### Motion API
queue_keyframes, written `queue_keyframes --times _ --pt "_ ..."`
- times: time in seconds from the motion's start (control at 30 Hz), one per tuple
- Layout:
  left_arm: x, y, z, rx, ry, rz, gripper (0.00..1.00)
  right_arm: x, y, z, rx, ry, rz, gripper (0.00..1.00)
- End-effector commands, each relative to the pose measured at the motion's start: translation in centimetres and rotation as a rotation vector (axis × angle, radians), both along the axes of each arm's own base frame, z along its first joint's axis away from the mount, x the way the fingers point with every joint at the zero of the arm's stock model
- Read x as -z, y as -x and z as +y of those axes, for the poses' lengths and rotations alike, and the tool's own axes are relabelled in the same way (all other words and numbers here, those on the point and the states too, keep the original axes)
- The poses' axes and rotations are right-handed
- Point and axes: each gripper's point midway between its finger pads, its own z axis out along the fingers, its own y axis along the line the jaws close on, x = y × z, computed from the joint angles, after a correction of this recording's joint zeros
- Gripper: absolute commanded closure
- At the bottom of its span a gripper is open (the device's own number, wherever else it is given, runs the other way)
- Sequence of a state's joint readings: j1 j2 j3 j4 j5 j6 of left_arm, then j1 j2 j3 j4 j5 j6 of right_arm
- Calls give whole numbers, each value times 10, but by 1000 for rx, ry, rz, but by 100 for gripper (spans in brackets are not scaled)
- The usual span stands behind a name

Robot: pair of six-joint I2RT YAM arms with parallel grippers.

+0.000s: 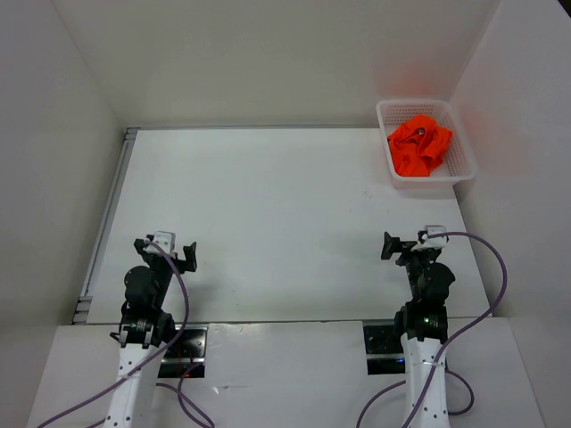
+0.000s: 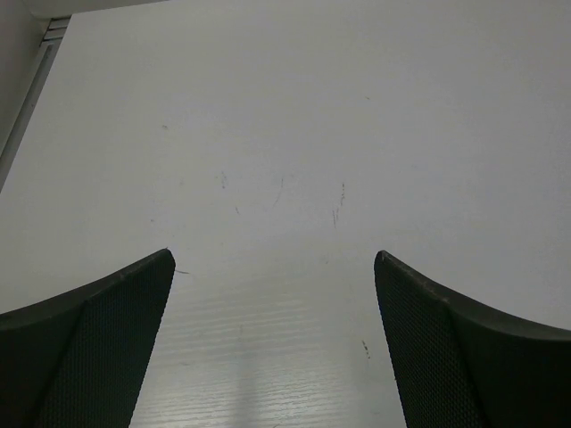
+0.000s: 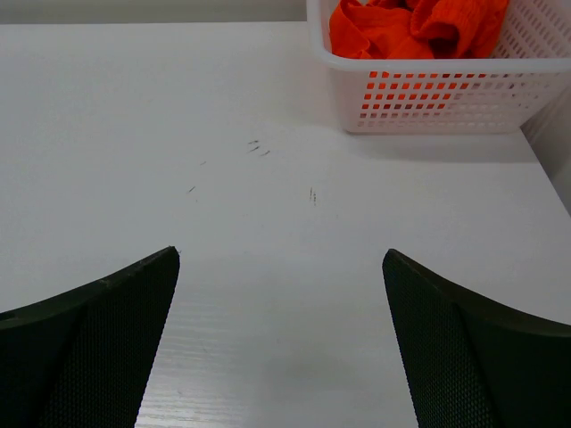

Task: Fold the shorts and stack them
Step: Grab the shorts from the pile

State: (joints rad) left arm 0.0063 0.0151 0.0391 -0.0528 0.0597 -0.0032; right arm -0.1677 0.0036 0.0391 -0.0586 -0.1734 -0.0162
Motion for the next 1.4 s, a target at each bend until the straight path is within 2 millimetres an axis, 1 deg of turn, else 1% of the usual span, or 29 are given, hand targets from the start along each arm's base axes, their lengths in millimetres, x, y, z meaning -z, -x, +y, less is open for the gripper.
queue_keyframes --times 0.0,0.17,0.23,0.27,0.3,0.37,0.4,0.43,0.47,0.5,0.53,0.6,0.7,0.73,0.8,0.83,0.87,0.9,0.97,1.0,1.03,1.07,1.1,1.13,1.17,1.2,1.23,1.3,1.37 --pt "-4 -1 -3 22 -1 -40 1 5 -3 1 -8 9 -21 1" --pt "-1 0 -10 62 2 -31 1 5 -3 1 -8 9 -21 1" --pt "-2 4 -27 159 10 -22 1 5 -3 2 -17 18 -21 1" --pt "-7 7 -37 219 14 -28 1 -2 0 26 -162 56 -41 1" --pt "-4 13 -51 301 23 -16 1 -9 2 40 -301 330 -97 1" --pt "-19 21 -68 411 26 -46 1 -4 13 70 -524 508 -153 0" --pt "-29 23 -75 455 18 -88 1 -18 26 96 -714 855 -366 0" --pt "-29 29 -85 521 21 -88 1 7 36 103 -828 1103 -401 1" --pt "-17 55 -113 726 56 -24 1 -3 36 106 -821 1198 -455 1" --pt "16 74 -117 749 134 157 1 -9 23 92 -719 1471 -504 1" --pt "20 70 -115 730 129 155 1 -32 16 87 -609 1569 -575 1" --pt "-16 48 -109 697 41 -57 1 -40 12 83 -549 1632 -599 1" --pt "-60 31 -97 605 -26 -244 1 -86 22 93 -475 1593 -757 1" --pt "-85 30 -92 569 -47 -317 1 -112 30 96 -417 1596 -836 0" --pt "-99 19 -82 495 -40 -319 1 -132 31 99 -433 1553 -823 0" --pt "-89 10 -79 478 -16 -227 1 -130 26 96 -452 1531 -767 0" --pt "-106 7 -76 460 -6 -191 1 -134 20 92 -442 1517 -731 0" --pt "-109 -1 -72 435 6 -137 1 -150 13 82 -375 1521 -684 0" --pt "-81 -23 -72 419 62 130 1 -137 -20 68 -418 1433 -487 0" --pt "-125 -41 -69 390 50 103 1 -170 -28 64 -384 1396 -462 0" --pt "-101 -68 -69 371 70 265 1 -168 -49 40 -302 1219 -286 0" --pt "-95 -78 -67 347 75 363 1 -136 -88 27 -300 1087 -70 0" --pt "-132 -103 -64 308 53 325 1 -188 -113 18 -179 987 -51 0" --pt "-102 -119 -63 288 60 454 1 -186 -135 -17 2 899 122 0" --pt "-105 -129 -65 284 52 456 1 -112 -170 -30 -4 749 417 0" --pt "-105 -135 -67 281 46 461 1 -160 -200 -45 88 664 383 0" --pt "-104 -144 -75 283 29 470 1 -152 -212 -69 139 593 453 0" --pt "-85 -149 -84 294 21 557 1 -128 -251 -87 189 442 571 0" --pt "-92 -157 -91 328 34 571 1 -103 -278 -107 259 380 631 0"
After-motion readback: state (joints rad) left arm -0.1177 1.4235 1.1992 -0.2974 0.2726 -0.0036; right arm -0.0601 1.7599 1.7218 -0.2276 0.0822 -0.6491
